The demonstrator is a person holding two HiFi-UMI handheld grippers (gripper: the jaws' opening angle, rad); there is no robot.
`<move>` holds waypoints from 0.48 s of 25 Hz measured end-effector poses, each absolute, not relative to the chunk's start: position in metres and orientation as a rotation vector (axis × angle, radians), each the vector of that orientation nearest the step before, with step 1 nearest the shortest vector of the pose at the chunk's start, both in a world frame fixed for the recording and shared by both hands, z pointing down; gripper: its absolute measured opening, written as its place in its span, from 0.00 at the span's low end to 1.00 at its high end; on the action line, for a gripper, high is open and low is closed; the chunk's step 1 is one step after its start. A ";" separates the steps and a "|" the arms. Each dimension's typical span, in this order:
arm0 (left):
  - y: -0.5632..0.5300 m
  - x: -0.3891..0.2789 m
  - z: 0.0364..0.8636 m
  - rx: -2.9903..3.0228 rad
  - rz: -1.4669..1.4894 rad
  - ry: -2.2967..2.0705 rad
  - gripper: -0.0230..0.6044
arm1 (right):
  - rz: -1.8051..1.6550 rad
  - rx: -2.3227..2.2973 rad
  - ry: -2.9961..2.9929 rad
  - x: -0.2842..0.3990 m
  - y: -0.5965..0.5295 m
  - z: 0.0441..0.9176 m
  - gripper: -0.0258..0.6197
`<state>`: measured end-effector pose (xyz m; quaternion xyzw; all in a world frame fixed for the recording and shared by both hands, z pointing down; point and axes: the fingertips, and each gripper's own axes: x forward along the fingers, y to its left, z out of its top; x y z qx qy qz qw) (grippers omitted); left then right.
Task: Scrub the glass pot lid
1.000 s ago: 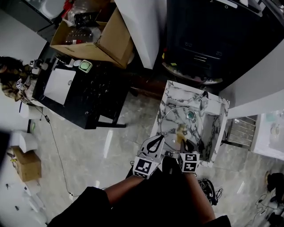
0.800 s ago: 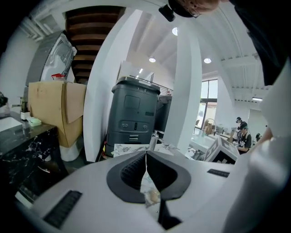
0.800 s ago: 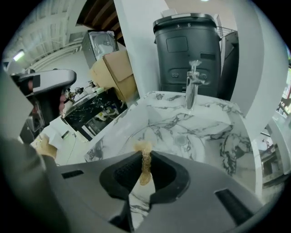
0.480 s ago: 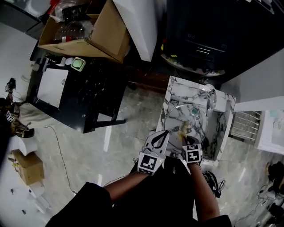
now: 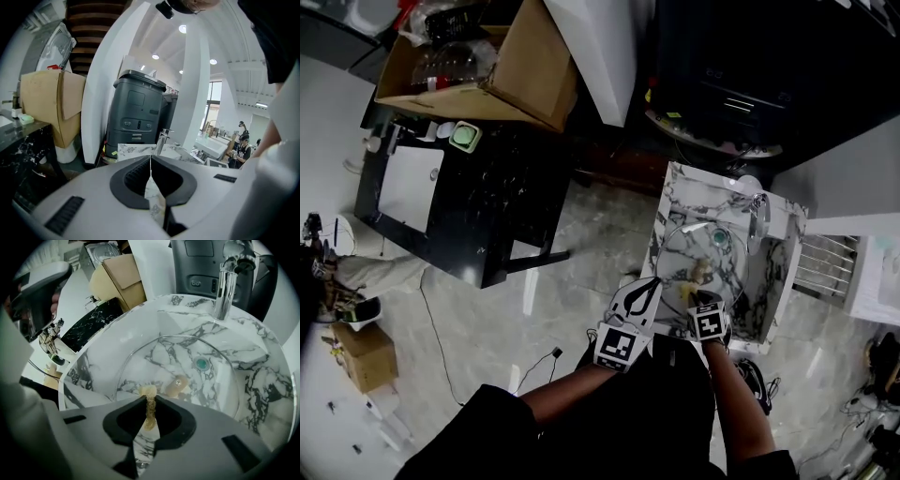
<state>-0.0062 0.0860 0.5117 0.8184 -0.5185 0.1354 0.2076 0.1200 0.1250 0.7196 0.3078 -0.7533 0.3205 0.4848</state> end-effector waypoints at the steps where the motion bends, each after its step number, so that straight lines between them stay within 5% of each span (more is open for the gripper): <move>1: 0.087 -0.007 0.511 2.277 0.369 -1.438 0.07 | 0.785 0.748 -1.833 0.119 0.126 0.720 0.14; 12: 0.068 -0.029 0.512 2.298 0.315 -1.439 0.07 | 0.902 0.775 -1.845 0.096 0.115 0.724 0.14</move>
